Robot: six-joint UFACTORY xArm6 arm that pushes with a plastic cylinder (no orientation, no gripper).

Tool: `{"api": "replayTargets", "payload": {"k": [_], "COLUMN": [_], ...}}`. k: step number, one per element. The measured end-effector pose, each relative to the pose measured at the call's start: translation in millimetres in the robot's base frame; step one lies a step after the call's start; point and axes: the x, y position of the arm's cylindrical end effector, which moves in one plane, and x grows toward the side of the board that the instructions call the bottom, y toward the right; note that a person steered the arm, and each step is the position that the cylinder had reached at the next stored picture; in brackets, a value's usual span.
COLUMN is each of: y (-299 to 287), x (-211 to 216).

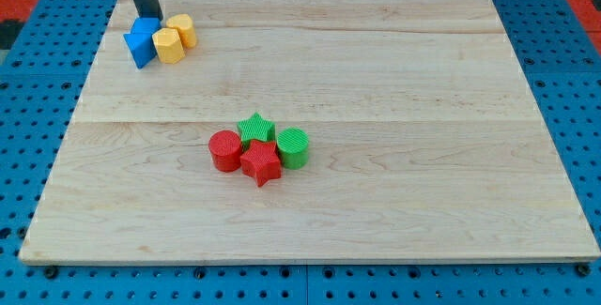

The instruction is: Arrange the yellow blocks horizontally

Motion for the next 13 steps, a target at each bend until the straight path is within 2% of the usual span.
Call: {"api": "replayTargets", "payload": {"k": [1,2,3,4,5,6,7,8,9,10,11,12,13], "y": [-54.6,-84.0,-62.8,4.3,100.0,107.6,65.5,49.5,28.1,-12.7,72.7,159.0,172.6], "x": [-42.3,18.9,62.6,74.1,74.0,73.2,72.8,72.1,56.9,14.2,5.2,57.0,82.1]}}
